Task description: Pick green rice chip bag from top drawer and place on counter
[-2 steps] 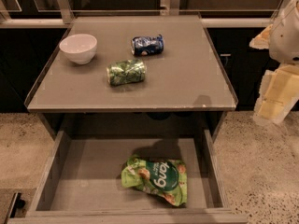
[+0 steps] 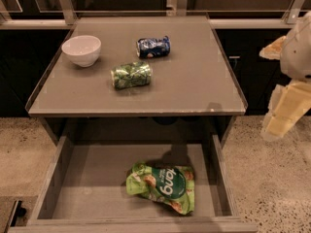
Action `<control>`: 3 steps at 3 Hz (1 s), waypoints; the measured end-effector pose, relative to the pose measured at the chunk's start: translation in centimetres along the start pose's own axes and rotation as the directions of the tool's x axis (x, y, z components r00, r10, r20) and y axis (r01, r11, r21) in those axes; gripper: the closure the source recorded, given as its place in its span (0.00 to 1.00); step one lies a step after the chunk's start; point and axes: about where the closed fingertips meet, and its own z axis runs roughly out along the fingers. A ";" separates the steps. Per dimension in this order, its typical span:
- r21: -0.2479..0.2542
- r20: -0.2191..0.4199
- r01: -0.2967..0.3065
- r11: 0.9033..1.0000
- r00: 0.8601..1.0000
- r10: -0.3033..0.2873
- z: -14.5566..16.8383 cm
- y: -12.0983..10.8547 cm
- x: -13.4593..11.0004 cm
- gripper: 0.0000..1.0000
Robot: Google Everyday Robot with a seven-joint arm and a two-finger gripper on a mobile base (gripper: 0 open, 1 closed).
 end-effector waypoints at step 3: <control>-0.121 0.266 -0.314 0.942 0.904 0.336 12.3 8.1 4.4 0.00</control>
Offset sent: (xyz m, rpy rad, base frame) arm -0.0181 0.0004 -0.2362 0.6380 -0.0291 -0.3664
